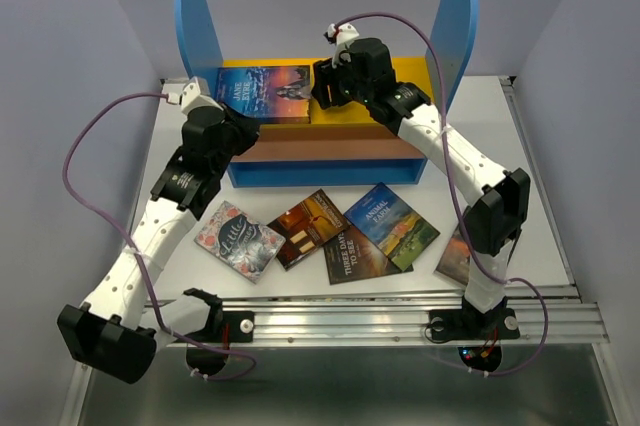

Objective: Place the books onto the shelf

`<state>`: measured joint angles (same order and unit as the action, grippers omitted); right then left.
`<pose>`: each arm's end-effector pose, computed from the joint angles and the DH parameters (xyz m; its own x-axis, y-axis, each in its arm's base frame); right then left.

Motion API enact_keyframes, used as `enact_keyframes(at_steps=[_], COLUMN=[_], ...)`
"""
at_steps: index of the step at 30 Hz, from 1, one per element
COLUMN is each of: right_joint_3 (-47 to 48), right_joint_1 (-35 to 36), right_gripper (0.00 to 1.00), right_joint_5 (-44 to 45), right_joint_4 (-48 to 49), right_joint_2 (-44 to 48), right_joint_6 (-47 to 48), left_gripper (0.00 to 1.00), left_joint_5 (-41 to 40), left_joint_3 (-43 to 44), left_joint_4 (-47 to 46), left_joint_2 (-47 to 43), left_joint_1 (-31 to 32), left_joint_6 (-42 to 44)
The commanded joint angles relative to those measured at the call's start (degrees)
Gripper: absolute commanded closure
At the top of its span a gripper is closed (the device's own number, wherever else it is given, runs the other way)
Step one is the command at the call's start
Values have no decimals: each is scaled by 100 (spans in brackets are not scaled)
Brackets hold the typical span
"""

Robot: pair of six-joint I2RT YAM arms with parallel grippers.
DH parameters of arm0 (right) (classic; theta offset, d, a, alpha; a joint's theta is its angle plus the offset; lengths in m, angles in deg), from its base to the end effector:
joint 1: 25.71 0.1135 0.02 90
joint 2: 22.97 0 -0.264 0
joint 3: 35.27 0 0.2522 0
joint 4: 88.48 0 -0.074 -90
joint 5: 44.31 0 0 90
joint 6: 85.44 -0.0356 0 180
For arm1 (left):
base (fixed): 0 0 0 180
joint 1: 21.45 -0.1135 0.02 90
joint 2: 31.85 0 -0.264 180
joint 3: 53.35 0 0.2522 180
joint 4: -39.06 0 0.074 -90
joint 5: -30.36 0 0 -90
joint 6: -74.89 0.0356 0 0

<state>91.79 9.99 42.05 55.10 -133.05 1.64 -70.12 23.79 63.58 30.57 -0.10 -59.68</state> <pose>0.3683 0.2674 0.3987 -0.3021 -0.1545 -0.9407 -0.6164 0.7844 0.0691 0.2344 -0.0847 0.3930 -0.2470 -0.6444 -0.7237 0.0249 0.7424 -0.6695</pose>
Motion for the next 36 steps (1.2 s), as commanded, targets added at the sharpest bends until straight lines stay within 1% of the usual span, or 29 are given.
enact_keyframes(at_steps=[1,2,3,4,5,6,7,8,9,11,12,13,14,15,16,19,20,21,25,27,32,36], right_joint_3=[105,-34,-175,-315,-674,-912,-1176,-1457,-2060,-2704,-3343,-3627,-3900,-4442,-4674,-5254,-5543,-5668,-6108,-6284,-6381,-6627], right_joint_1=[95,95,95,95,95,95,95,95,95,95,95,95,95,95,147,147,147,147,147,147,147,147], right_gripper=[35,33,29,14,8,0,0,0,0,0,0,0,0,0,0,0,0,0,0,0,0,0], right_joint_5=[986,1179,1425,1497,1559,1577,1551,1559,1524,1437,1280,1156,981,605,462,-171,-251,-356,-479,-358,-93,-224], right_joint_4=[139,130,138,147,147,147,156,156,156,174,182,200,191,200,209,191,122,86,42,59,129,647], right_joint_2=[337,591,767,960,1354,1601,1848,2111,2644,3183,3456,3946,4186,4623,4793,5162,5277,5313,5164,5023,4567,4119], right_joint_6=[-121,-121,-60,-42,-42,-60,-121,-313,-419,-865,-990,-1096,-1210,-1429,-1518,-1773,-1791,-1791,-1809,-1809,-1852,-2143], left_gripper=[79,76,66,59,48,21,12,5,1,1,1,1,1,1,1,1,1,1,1,1,1,1], left_joint_5=[415,450,494,529,564,582,608,652,670,897,1003,1239,1363,1608,1671,1725,1673,1663,1698,1716,1742,1970], left_joint_3=[289,324,351,377,377,369,325,194,115,-184,-298,-412,-657,-929,-1089,-1660,-2027,-2379,-3074,-3374,-3718,-4043], left_joint_4=[31,118,293,364,461,566,584,602,620,620,602,594,585,628,655,655,646,577,418,260,128,-346], left_joint_2=[-439,-493,-563,-729,-826,-1045,-1169,-1283,-1510,-1688,-1776,-1916,-1987,-2109,-2180,-2522,-2610,-2759,-3024,-3103,-3025,-2779], left_joint_1=[-25,-25,-16,-25,-16,-25,-25,-25,-25,-25,-25,-25,-25,-16,-16,-25,-16,-16,-16,-16,-16,-16], left_joint_6=[379,432,572,643,748,801,836,837,819,758,740,749,749,670,670,310,135,47,-410,-587,-772,-851])
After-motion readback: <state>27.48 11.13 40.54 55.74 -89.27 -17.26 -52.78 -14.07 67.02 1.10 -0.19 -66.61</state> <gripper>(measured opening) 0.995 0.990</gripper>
